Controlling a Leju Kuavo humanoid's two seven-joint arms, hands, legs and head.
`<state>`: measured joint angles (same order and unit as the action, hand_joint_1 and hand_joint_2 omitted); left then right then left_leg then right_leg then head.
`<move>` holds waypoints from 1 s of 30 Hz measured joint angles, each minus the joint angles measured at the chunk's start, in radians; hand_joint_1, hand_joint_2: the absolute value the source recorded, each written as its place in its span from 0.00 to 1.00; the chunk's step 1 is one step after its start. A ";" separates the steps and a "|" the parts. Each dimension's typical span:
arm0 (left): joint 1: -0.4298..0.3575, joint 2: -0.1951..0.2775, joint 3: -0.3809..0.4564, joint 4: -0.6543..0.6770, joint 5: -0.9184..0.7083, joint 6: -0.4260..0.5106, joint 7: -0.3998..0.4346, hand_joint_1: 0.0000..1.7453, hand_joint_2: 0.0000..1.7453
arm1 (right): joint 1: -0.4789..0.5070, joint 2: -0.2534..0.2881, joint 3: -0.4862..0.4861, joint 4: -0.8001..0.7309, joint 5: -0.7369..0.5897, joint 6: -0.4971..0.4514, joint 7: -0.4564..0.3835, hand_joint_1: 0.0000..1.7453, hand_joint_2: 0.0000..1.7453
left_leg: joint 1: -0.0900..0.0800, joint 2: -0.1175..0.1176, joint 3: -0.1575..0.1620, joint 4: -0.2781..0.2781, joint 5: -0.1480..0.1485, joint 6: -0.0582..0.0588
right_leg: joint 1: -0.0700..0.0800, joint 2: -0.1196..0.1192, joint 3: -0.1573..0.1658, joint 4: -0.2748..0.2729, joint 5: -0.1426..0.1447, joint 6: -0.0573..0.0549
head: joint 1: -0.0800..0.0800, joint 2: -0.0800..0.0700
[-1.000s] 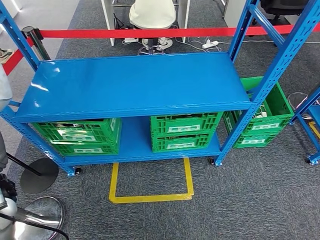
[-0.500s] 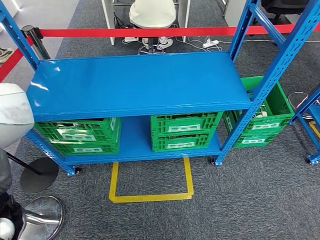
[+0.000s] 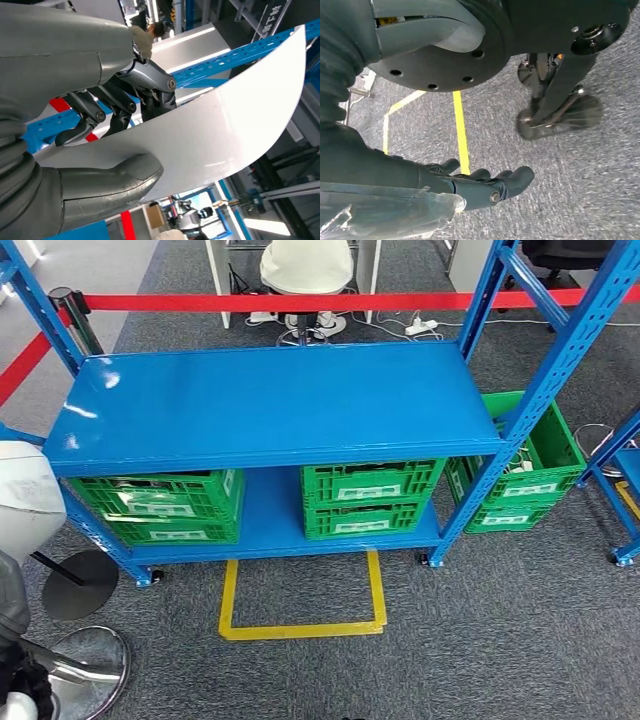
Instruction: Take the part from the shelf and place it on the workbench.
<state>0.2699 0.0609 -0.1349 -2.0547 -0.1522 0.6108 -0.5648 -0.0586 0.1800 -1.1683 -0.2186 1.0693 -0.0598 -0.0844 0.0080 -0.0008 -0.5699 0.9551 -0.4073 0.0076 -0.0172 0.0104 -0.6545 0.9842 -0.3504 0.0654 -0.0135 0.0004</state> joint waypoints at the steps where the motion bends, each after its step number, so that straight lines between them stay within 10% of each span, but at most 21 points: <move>1: 0.001 -0.009 0.008 0.006 -0.002 0.001 -0.002 1.00 1.00 | -0.002 0.000 -0.005 0.000 -0.004 0.001 -0.002 0.00 1.00 | 0.003 0.002 -0.006 -0.008 0.014 0.002 | 0.000 -0.001 -0.023 0.081 -0.055 0.004 | 0.001 0.000; 4: -0.001 -0.030 0.033 0.028 -0.004 0.005 -0.004 1.00 1.00 | -0.011 0.000 -0.017 0.001 -0.011 0.003 -0.001 0.00 1.00 | 0.015 0.005 -0.052 0.005 0.049 -0.024 | -0.006 0.000 0.071 0.107 -0.170 0.014 | 0.004 0.000; 5: -0.002 -0.034 0.039 0.032 -0.006 0.006 -0.004 1.00 1.00 | -0.014 0.001 -0.019 0.001 -0.011 0.004 0.001 0.00 1.00 | 0.017 0.004 -0.062 0.012 0.055 -0.035 | -0.007 0.003 0.123 0.035 -0.154 0.009 | 0.002 0.000; 9: 0.000 -0.038 0.051 0.036 -0.011 0.007 -0.004 1.00 1.00 | -0.016 0.000 -0.021 0.002 -0.007 0.011 0.011 0.00 1.00 | 0.021 0.002 -0.070 0.017 0.067 -0.059 | 0.001 0.004 0.110 0.038 -0.140 -0.031 | -0.005 0.000; 15: 0.021 -0.041 0.081 0.037 -0.001 0.003 -0.004 1.00 1.00 | -0.014 -0.001 -0.022 0.003 0.013 0.017 0.023 0.00 1.00 | 0.018 0.001 -0.149 0.309 -0.157 -0.063 | 0.006 -0.001 0.046 0.040 -0.080 -0.059 | -0.010 0.000; 17: 0.027 -0.041 0.092 0.036 0.004 0.000 -0.004 1.00 1.00 | -0.015 -0.001 -0.022 0.003 0.014 0.017 0.023 0.00 1.00 | 0.014 0.001 -0.090 0.270 -0.151 -0.054 | 0.009 -0.001 0.023 0.040 -0.062 -0.055 | -0.010 0.000; 20: 0.027 -0.042 0.101 0.034 0.005 0.000 -0.004 1.00 1.00 | -0.017 0.000 -0.022 0.003 0.015 0.017 0.023 0.00 1.00 | 0.004 0.001 0.070 0.059 -0.115 -0.038 | 0.012 -0.001 0.003 0.042 -0.037 -0.045 | -0.011 0.000; 24: 0.030 -0.042 0.107 0.033 0.004 -0.008 -0.003 1.00 1.00 | -0.016 0.000 -0.022 0.003 0.014 0.019 0.021 0.00 1.00 | -0.004 0.002 0.089 0.011 -0.090 -0.018 | 0.009 -0.002 -0.003 0.030 -0.006 -0.020 | -0.012 0.000; 26: 0.029 -0.043 0.109 0.033 0.000 -0.017 -0.002 1.00 1.00 | -0.014 0.000 -0.022 0.004 0.012 0.021 0.020 0.00 1.00 | -0.003 0.004 0.072 0.008 -0.068 -0.003 | 0.007 -0.003 -0.020 0.065 -0.055 -0.009 | -0.009 0.000; 30: 0.028 -0.046 0.112 0.034 -0.004 -0.028 0.001 1.00 1.00 | -0.014 0.000 -0.022 0.004 0.010 0.021 0.022 0.00 1.00 | -0.005 0.006 0.015 0.008 -0.022 0.007 | 0.007 -0.004 -0.071 0.302 -0.220 0.000 | -0.005 0.000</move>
<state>0.2981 0.0147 -0.0230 -2.0211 -0.1561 0.5829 -0.5641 -0.0725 0.1801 -1.1898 -0.2144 1.0798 -0.0388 -0.0620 0.0031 0.0053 -0.5546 0.9632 -0.4293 0.0147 -0.0102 0.0067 -0.7253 1.2862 -0.5701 0.0656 -0.0185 0.0008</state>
